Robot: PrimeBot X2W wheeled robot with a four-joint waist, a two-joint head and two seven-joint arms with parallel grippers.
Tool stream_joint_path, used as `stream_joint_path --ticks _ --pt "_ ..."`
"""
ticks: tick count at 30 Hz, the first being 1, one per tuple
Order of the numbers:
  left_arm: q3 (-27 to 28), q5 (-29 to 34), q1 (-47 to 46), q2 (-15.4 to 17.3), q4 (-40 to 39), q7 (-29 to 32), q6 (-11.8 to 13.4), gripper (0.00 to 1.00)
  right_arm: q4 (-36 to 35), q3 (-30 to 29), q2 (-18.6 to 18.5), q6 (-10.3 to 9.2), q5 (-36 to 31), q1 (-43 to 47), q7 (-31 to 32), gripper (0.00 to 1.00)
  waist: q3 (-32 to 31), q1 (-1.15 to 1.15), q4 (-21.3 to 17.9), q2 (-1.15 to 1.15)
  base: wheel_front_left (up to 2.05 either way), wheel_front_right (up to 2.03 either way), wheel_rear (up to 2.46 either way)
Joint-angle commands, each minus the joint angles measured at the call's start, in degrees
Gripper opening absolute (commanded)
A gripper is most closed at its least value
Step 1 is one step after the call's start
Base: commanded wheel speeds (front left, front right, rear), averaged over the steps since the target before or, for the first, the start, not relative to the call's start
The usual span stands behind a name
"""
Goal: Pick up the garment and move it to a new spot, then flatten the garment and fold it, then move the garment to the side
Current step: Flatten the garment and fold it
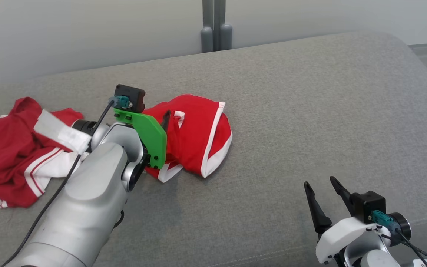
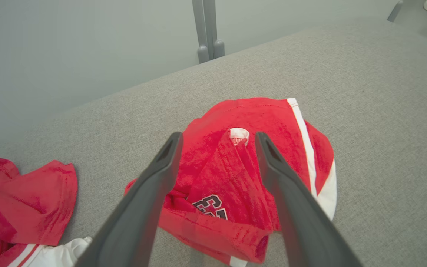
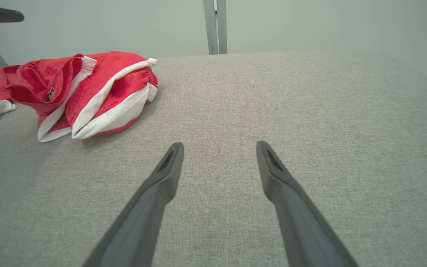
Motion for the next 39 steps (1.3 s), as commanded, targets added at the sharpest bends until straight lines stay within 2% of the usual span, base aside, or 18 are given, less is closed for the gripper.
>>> stream_joint_path --ticks 1,11,15,19,24,28,34,35,37,38,39 --pt "-0.44 -0.07 -1.21 -0.16 0.01 2.21 0.18 1.0 -0.47 0.39 -0.15 -0.02 -0.29 -0.05 0.21 1.0 0.95 0.0 -2.82 0.0 0.0 0.0 0.0" --pt "-2.21 0.34 -6.22 -2.05 1.67 12.39 3.48 1.0 -0.75 1.58 -0.12 -0.02 0.41 -1.48 -0.52 1.0 5.53 0.0 -11.92 0.0 0.0 0.0 0.0" --pt "-3.26 1.32 -8.0 -2.01 1.93 13.76 3.45 1.0 -0.43 1.97 -0.11 -0.02 0.9 -1.86 -0.98 1.0 6.99 0.0 -14.27 0.0 0.0 0.0 0.0" --pt "-4.39 2.6 -9.64 -1.44 3.16 15.19 4.87 1.0 0.32 2.48 -0.09 -0.02 2.23 -2.55 -2.09 1.0 9.07 0.0 -17.21 0.0 0.0 0.0 0.0" --pt "-5.9 3.95 -10.89 -0.63 4.42 16.86 5.56 1.0 1.28 2.6 -0.09 -0.02 3.0 -3.21 -3.18 1.0 10.79 0.0 -18.61 0.0 0.0 0.0 0.0" --pt "-6.93 5.41 -12.08 0.22 5.47 18.17 7.05 1.0 2.08 2.8 -0.09 -0.02 3.61 -3.79 -4.04 1.0 11.92 0.0 -18.77 0.0 0.0 0.0 0.0" --pt "-7.45 5.71 -12.61 1.12 6.3 17.97 7.75 1.0 3.38 3.3 -0.11 -0.02 4.22 -4.69 -4.94 1.0 12.57 0.0 -18.6 0.0 0.0 0.0 0.0" --pt "-7.44 5.6 -12.47 1.22 6.52 17.85 7.83 0.96 3.58 3.4 -0.09 -0.02 4.37 -4.82 -5.02 1.0 12.64 0.0 -18.53 0.0 0.0 0.0 0.0" --pt "-7.4 5.44 -12.43 1.2 6.7 17.48 7.84 0.8 3.91 3.61 -0.1 -0.02 4.47 -4.99 -5.22 1.0 12.8 0.0 -18.34 0.0 0.0 0.0 0.0" --pt "-7.43 5.38 -12.54 1.14 6.77 17.45 7.79 0.49 4.08 3.68 -0.11 -0.02 4.54 -5.09 -5.35 1.0 12.89 0.0 -18.23 0.0 0.0 0.0 0.0" --pt "-7.42 5.26 -12.64 1.05 6.85 17.25 7.73 0.3 4.27 3.74 -0.11 -0.02 4.63 -5.22 -5.46 1.0 12.97 0.0 -18.12 0.0 0.0 0.0 0.0"
